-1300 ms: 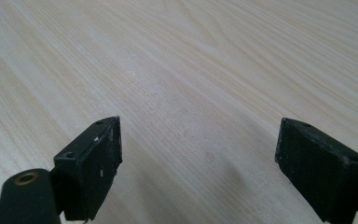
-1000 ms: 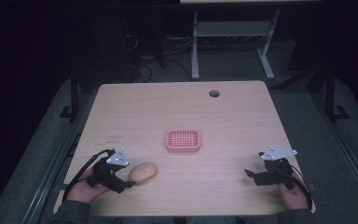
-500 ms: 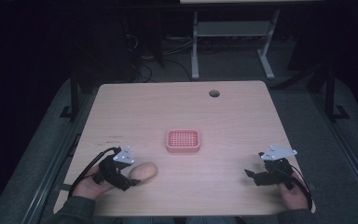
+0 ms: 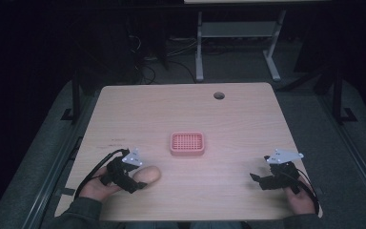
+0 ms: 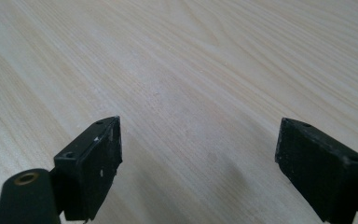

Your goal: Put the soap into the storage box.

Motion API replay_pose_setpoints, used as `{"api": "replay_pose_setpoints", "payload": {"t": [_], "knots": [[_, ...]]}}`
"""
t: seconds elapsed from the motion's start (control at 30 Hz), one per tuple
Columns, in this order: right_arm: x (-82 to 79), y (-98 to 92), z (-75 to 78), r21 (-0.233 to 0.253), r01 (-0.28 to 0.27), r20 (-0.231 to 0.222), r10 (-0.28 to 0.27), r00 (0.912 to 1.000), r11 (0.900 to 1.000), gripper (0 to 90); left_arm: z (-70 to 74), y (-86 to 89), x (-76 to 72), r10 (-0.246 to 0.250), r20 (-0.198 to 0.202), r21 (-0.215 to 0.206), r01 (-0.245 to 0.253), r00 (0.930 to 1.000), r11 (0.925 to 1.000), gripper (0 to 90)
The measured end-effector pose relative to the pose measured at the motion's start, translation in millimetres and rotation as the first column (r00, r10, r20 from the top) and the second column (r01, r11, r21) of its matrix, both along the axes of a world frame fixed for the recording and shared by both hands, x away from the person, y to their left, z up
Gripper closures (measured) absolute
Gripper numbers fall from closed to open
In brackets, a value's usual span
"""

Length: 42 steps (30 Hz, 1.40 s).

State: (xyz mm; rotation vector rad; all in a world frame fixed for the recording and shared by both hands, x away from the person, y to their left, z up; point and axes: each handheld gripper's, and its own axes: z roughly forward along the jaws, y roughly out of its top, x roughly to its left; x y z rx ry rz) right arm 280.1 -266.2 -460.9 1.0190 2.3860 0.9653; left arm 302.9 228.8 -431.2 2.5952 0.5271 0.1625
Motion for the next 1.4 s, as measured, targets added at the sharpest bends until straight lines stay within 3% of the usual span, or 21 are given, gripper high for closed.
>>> {"api": "replay_pose_setpoints", "payload": {"t": [1.0, 1.4], "knots": [[-0.6, 0.8, 0.5, -0.001, -0.006, 0.004, 0.006, 1.0000, 1.000, 14.1, -13.1, -20.9, 15.4, -0.027, -0.073, 0.058, 0.031, 0.9970, 0.9978, 28.4], [-1.1, 1.3, 1.0, -0.001, -0.006, 0.004, 0.006, 1.0000, 1.000, 14.1, -14.0, -21.5, 14.8, -0.029, -0.065, 0.062, 0.033, 0.9974, 0.9975, 31.8]]}}
